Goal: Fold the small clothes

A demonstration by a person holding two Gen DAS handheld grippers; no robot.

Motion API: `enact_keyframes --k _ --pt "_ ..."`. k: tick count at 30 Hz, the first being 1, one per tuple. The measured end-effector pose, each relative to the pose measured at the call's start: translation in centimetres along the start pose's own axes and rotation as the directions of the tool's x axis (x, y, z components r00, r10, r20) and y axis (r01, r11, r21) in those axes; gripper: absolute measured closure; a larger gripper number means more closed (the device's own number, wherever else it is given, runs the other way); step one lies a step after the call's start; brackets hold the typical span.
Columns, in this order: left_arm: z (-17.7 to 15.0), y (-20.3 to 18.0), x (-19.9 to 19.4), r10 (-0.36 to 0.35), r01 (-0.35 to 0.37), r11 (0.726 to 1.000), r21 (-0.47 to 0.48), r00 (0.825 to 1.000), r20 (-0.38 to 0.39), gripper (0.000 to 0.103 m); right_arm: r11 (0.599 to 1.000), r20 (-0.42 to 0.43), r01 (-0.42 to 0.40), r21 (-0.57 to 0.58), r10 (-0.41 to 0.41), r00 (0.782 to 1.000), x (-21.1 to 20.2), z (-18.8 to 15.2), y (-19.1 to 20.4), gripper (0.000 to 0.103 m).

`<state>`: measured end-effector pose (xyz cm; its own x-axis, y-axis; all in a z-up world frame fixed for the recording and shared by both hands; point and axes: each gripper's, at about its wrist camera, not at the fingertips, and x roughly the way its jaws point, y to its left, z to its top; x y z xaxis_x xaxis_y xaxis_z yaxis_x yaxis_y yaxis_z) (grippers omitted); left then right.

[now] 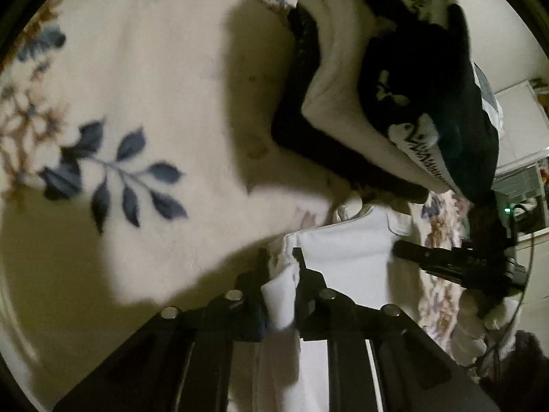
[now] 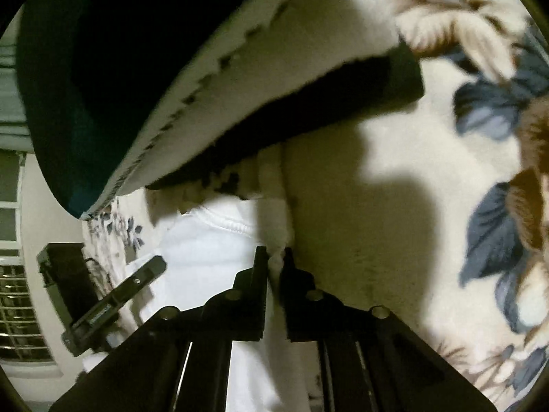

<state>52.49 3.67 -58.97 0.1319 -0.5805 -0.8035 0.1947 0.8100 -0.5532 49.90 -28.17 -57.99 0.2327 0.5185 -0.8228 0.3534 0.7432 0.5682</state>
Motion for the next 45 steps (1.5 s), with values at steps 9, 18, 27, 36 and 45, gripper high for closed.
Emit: enact_keyframes --k 9,18,27,36,45 --pt "-0.7 -0.7 -0.6 -0.048 0.048 0.999 0.0 0.998 0.03 0.096 0.998 -0.05 -0.064 -0.008 0.063 0.997 0.8 0.8 0.0 0.062" --pt "-2.2 -5.3 -3.6 0.017 -0.035 0.989 0.143 0.992 0.126 0.097 0.995 0.071 -0.06 -0.083 0.066 0.995 -3.8 -1.6 1.2 0.099" --pt "-6.3 -7.0 -10.6 0.016 -0.057 0.983 0.176 0.974 0.224 0.097 0.972 0.127 -0.11 -0.21 0.138 0.982 -9.7 -7.9 5.0 0.099" --pt "-15.8 -8.5 -15.3 0.055 -0.093 0.978 0.189 0.979 0.199 0.092 0.959 0.048 -0.128 -0.251 0.145 0.988 -13.7 -19.2 3.0 0.099" --pt "-28.5 -3.2 -14.7 0.132 -0.133 0.991 -0.019 0.991 -0.034 0.073 0.977 -0.163 -0.028 -0.211 -0.007 0.987 -9.8 -29.4 -2.8 0.062"
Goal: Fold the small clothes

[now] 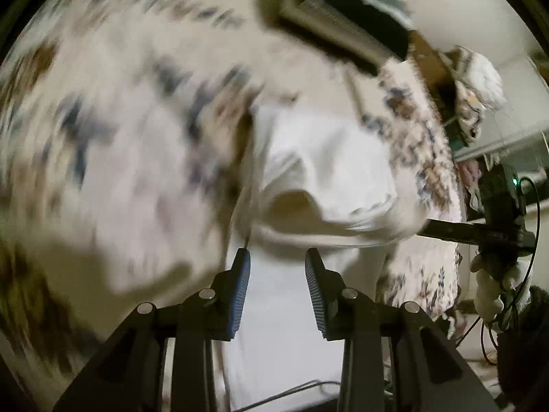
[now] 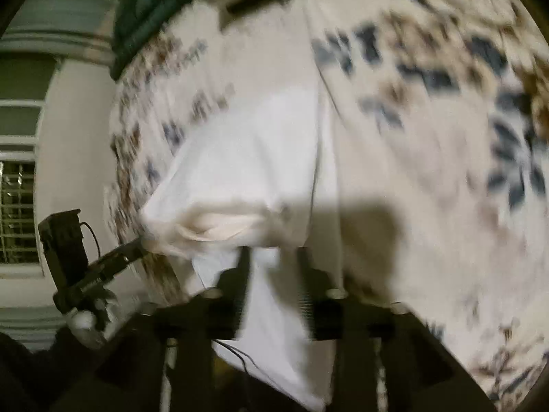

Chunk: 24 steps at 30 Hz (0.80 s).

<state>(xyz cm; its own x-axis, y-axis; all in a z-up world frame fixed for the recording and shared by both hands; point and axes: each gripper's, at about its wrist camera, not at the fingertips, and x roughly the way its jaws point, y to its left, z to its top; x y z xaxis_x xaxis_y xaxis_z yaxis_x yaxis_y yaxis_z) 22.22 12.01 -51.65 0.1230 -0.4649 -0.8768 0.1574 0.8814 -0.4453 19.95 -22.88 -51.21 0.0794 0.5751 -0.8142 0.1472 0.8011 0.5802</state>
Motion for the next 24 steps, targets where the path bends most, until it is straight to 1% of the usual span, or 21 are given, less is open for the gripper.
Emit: enact_keyframes --k 1,3,5,7,8,9,10,11,12,14,16,18,20,21,23,24 --pt "-0.8 0.7 -0.2 -0.002 0.001 1.0 -0.029 1.0 -0.01 0.073 1.0 -0.013 0.006 0.012 -0.006 1.0 0.3 -0.5 -0.5 0.057" --pt "-1.6 1.6 -0.7 -0.007 0.006 0.997 -0.077 1.0 -0.009 0.072 0.998 -0.024 0.014 0.055 -0.013 1.0 0.1 -1.5 -1.8 0.056" --pt "-1.1 2.2 -1.1 -0.017 0.018 0.995 -0.097 1.0 0.009 0.069 0.994 0.003 0.015 0.107 -0.015 1.0 -0.4 -1.3 -2.9 0.056" --pt "1.0 2.5 -1.0 -0.023 0.027 0.994 -0.106 0.999 0.043 0.06 0.989 0.047 -0.001 0.146 -0.006 0.999 -0.9 -0.2 -3.5 0.056" --pt "1.7 2.7 -0.9 -0.037 0.043 0.994 -0.098 0.998 0.056 0.058 0.987 0.068 -0.008 0.16 -0.003 0.998 -1.1 0.7 -3.5 0.055" --pt "3.3 2.6 -0.4 -0.038 0.045 0.995 -0.084 0.996 0.078 0.058 0.985 0.099 -0.023 0.169 0.007 0.995 -1.3 1.7 -3.4 0.054" --pt "4.6 2.6 0.0 -0.043 0.049 0.996 -0.073 0.995 0.086 0.058 0.984 0.126 -0.05 0.171 0.028 0.992 -1.2 2.9 -3.3 0.05" --pt "6.0 2.6 0.7 -0.064 0.07 0.995 -0.064 0.994 0.089 0.058 0.982 0.142 -0.072 0.176 0.047 0.989 -1.1 4.3 -3.0 0.043" --pt "7.5 2.6 1.5 -0.079 0.084 0.995 -0.059 0.993 0.091 0.058 0.979 0.149 -0.087 0.182 0.06 0.987 -0.7 5.4 -2.9 0.041" --pt "10.2 2.3 3.3 -0.131 0.135 0.99 -0.044 0.988 0.081 0.058 0.975 0.145 -0.112 0.19 0.085 0.986 0.5 7.7 -3.1 0.04" --pt "12.4 1.6 5.9 -0.133 0.134 0.991 -0.006 0.99 0.054 0.058 0.977 0.134 -0.099 0.188 0.074 0.988 1.4 9.4 -3.0 0.04" --pt "13.2 1.2 8.3 -0.143 0.143 0.989 0.022 0.99 0.0 0.058 0.977 0.107 -0.098 0.187 0.079 0.991 2.9 10.9 -3.3 0.039" --pt "13.4 1.2 10.0 -0.145 0.146 0.989 0.017 0.988 -0.046 0.058 0.977 0.082 -0.098 0.191 0.084 0.993 4.3 11.8 -3.4 0.039" --pt "13.4 1.3 10.5 -0.156 0.157 0.988 0.011 0.987 -0.048 0.058 0.975 0.066 -0.115 0.19 0.104 0.992 5.0 12.1 -3.4 0.039" --pt "13.2 1.2 10.1 -0.17 0.171 0.985 0.01 0.985 -0.009 0.06 0.975 0.057 -0.124 0.182 0.115 0.992 5.9 12.4 -3.0 0.041" --pt "13.0 1.1 9.7 -0.17 0.17 0.985 0.013 0.985 0.024 0.069 0.978 0.059 -0.121 0.172 0.112 0.992 6.0 12.4 -2.8 0.044"
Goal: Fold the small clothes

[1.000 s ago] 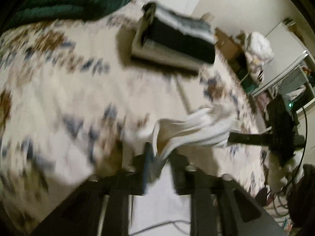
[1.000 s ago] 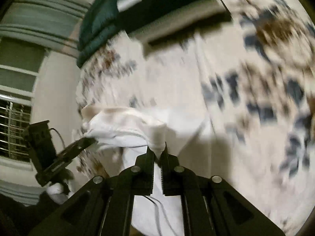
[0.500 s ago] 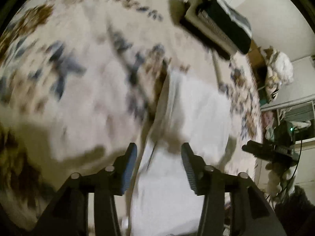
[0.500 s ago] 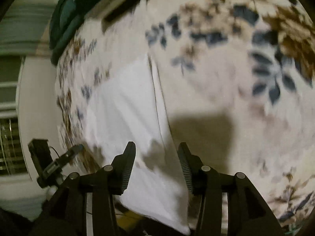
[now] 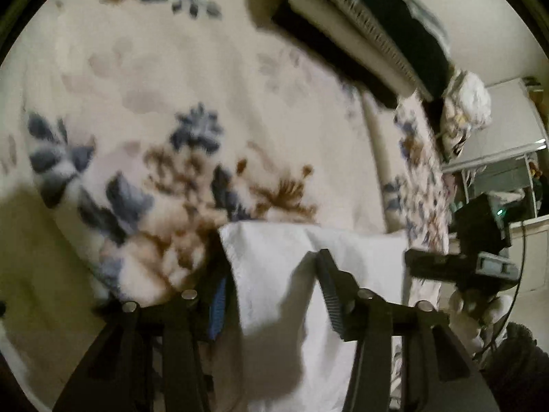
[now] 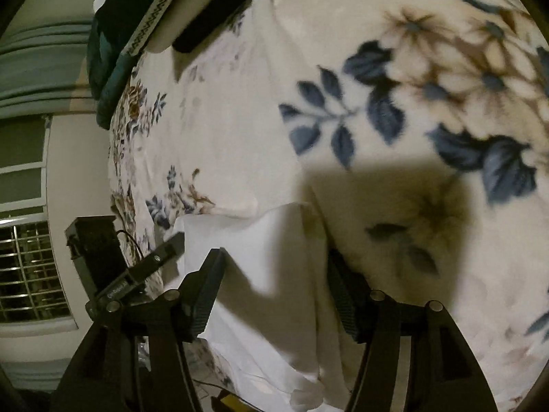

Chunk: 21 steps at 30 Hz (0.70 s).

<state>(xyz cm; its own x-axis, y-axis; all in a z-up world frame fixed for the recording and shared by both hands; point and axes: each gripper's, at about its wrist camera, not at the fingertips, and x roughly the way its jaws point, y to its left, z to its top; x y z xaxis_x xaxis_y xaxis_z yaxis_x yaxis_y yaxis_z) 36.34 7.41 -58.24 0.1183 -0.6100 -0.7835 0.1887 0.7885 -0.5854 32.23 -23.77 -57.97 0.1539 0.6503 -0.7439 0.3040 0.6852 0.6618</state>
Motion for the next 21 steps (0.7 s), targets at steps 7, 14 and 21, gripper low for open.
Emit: enact_keyframes --k 7,14,21 --pt "0.6 -0.5 -1.4 0.024 -0.023 1.0 -0.021 0.998 0.065 0.096 1.0 0.089 0.028 -0.004 -0.028 0.996 -0.7 0.0 1.2 0.098" --pt "5.1 -2.1 -2.4 0.039 -0.041 0.999 0.013 0.992 0.12 0.096 0.998 0.152 0.049 -0.036 -0.043 0.987 -2.8 3.1 3.5 0.098" --pt "12.0 -1.7 -0.9 0.044 -0.048 0.998 0.029 0.991 0.128 0.095 0.992 0.204 0.118 -0.037 -0.108 0.973 -3.0 10.5 6.0 0.098"
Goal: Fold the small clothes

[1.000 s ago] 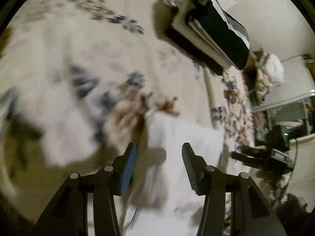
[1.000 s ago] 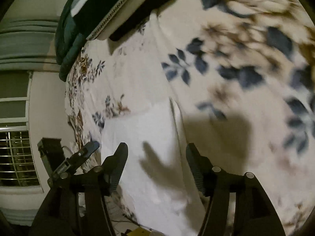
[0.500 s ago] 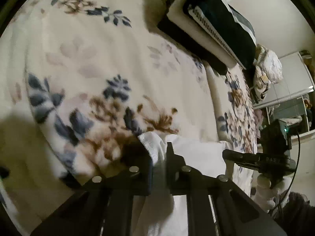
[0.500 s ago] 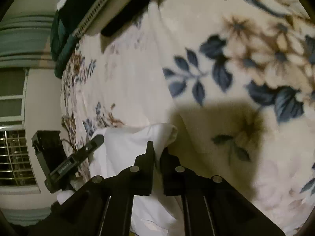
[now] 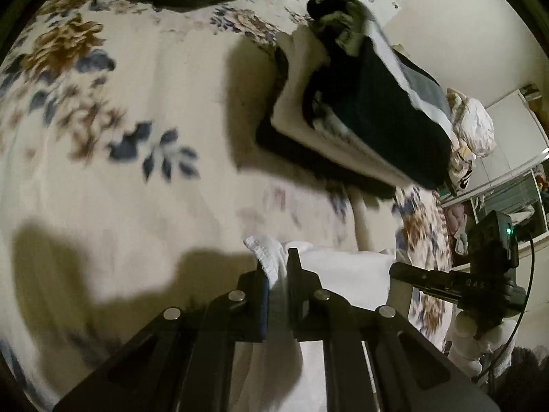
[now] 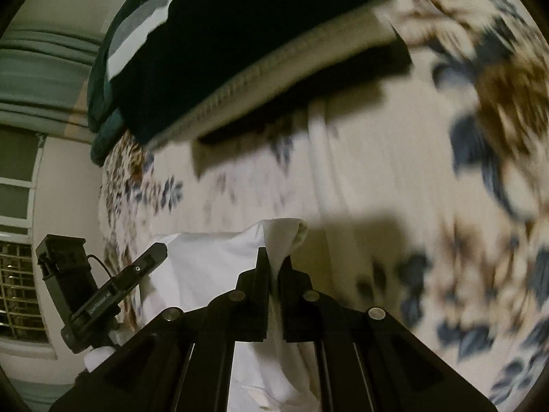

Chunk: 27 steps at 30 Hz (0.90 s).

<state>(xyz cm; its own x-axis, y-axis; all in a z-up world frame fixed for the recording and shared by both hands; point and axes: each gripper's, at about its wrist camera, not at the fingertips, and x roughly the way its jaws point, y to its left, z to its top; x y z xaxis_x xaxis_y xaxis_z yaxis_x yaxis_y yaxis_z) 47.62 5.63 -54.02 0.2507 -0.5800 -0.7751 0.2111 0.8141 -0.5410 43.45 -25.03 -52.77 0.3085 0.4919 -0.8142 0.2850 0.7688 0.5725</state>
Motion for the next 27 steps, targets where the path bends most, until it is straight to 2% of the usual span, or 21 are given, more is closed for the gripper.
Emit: enact_keyframes --k 1,3,5,6,7,8,10,13,17,20,22,24,25,26,27 --pt "0.7 0.5 0.7 0.001 -0.002 1.0 -0.017 1.0 -0.029 0.092 1.0 -0.009 0.016 0.0 -0.016 1.0 0.4 0.6 0.1 0.098" --pt "1.0 1.5 1.5 0.001 -0.005 0.999 -0.046 0.996 -0.088 0.092 0.999 -0.081 0.042 0.019 -0.041 0.996 1.7 1.5 -0.1 0.097" --pt "0.3 1.9 1.0 0.005 -0.01 0.999 -0.044 0.994 -0.11 0.09 0.997 -0.114 0.07 0.036 -0.066 0.991 1.8 1.1 -0.5 0.092" --pt "-0.6 2.0 0.1 0.004 -0.009 0.999 -0.044 0.995 -0.103 0.089 0.997 -0.12 0.065 0.044 -0.059 0.991 1.3 0.4 -0.7 0.087" --pt "-1.4 2.2 -0.7 -0.003 -0.002 0.999 -0.053 0.995 -0.098 0.086 0.997 -0.119 0.063 0.052 -0.056 0.991 0.7 -0.4 -1.0 0.07" --pt "-2.3 2.5 -1.6 -0.009 0.002 0.998 -0.069 0.995 -0.095 0.077 0.997 -0.106 0.057 0.061 -0.051 0.993 -0.2 -1.4 -1.2 0.059" --pt "-4.7 3.2 -3.7 -0.013 0.004 0.993 -0.119 0.997 -0.075 0.06 0.996 -0.071 0.067 0.064 -0.063 0.995 -1.8 -3.8 -1.6 0.058" --pt "-7.6 3.7 -5.4 -0.043 0.028 0.977 -0.212 0.997 -0.066 0.058 0.99 -0.066 0.089 0.111 -0.082 0.995 -3.1 -7.4 -2.7 0.058" --pt "-9.1 3.4 -4.8 -0.055 0.031 0.965 -0.261 0.995 -0.084 0.058 0.967 -0.102 0.028 0.254 -0.002 0.995 -2.6 -11.6 -4.6 0.058" --pt "-9.2 3.2 -3.6 -0.019 -0.006 0.955 -0.298 0.997 -0.08 0.059 0.941 -0.112 -0.01 0.338 0.051 0.992 -1.2 -13.2 -5.6 0.058" --pt "-9.1 3.0 -3.7 -0.001 -0.012 0.951 -0.308 0.999 -0.042 0.062 0.923 -0.095 -0.054 0.381 0.096 0.991 -0.1 -13.6 -6.0 0.058" --pt "-9.0 2.8 -4.1 0.023 -0.024 0.95 -0.311 1.0 -0.008 0.093 0.936 -0.061 -0.034 0.35 0.059 0.996 0.1 -13.6 -5.6 0.058" --pt "-9.0 2.8 -4.3 0.025 -0.023 0.949 -0.315 1.0 0.0 0.093 0.94 -0.04 -0.032 0.34 0.048 0.998 0.1 -13.7 -5.4 0.068" --pt "-9.0 2.8 -4.4 0.019 -0.014 0.947 -0.321 1.0 0.012 0.094 0.942 -0.016 -0.041 0.334 0.049 0.999 -0.1 -13.8 -5.2 0.085" --pt "-9.2 2.7 -4.7 0.017 -0.009 0.947 -0.321 1.0 0.023 0.096 0.947 0.0 -0.04 0.32 0.042 0.999 -0.4 -13.8 -4.7 0.089"
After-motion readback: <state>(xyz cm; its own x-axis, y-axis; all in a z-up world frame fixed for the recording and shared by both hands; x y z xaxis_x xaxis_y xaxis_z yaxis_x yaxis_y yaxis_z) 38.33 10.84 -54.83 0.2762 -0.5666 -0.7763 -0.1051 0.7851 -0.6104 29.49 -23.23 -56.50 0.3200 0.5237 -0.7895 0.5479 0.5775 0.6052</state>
